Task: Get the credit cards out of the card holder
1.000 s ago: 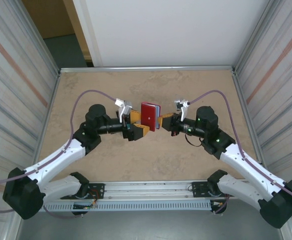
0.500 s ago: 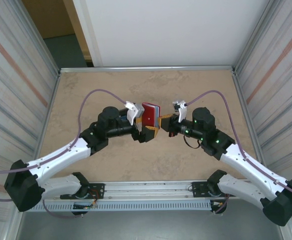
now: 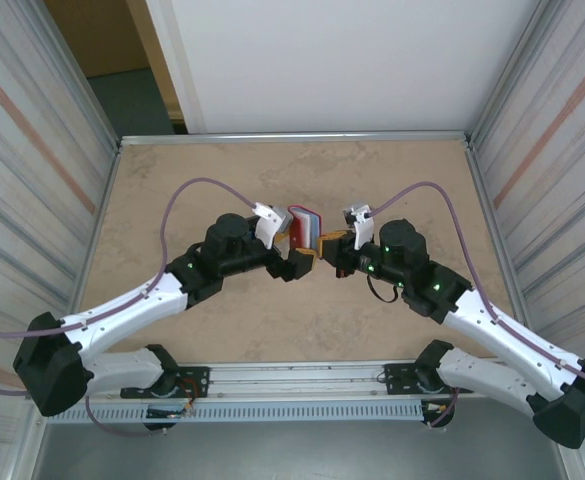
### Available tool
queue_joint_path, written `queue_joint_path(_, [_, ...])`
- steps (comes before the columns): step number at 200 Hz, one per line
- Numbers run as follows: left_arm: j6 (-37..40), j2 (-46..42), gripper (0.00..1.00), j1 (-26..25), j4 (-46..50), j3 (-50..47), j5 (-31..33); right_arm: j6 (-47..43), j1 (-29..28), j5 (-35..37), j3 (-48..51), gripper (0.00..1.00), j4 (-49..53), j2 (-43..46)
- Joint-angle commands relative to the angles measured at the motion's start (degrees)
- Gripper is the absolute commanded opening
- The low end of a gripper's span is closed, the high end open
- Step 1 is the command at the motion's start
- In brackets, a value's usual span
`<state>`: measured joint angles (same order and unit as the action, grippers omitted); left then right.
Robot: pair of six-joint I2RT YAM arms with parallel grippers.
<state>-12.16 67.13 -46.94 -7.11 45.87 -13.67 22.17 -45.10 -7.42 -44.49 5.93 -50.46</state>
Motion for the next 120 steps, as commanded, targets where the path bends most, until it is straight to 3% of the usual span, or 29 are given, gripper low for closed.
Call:
queue_joint_path(1, [0.7,0.2,0.93,-0.2,0.3,2.0,3.0,-1.4,-0.8,1.7,-2.5,0.0,-0.8,1.8])
queue_joint_path(43, [0.1,-0.2,0.82,-0.2,0.6,1.9,4.1,-1.6,-0.9,3.2,-2.4,0.0,-0.5,2.1])
queue_joint_path(77, [-0.4,-0.9,0.78,-0.2,-0.1,1.0,2.9,-1.7,-0.9,4.2,-2.5,0.0,-0.1,2.1])
queue_joint_path(102, [-1.3,-1.3,0.64,0.2,-0.4,0.7,0.8,-1.4,-0.9,5.2,-2.5,0.0,0.0,2.2])
queue_joint_path(120, [-2.0,-1.6,0.61,0.6,-0.9,0.4,-0.2,-1.3,-0.9,5.2,-2.5,0.0,0.0,2.2])
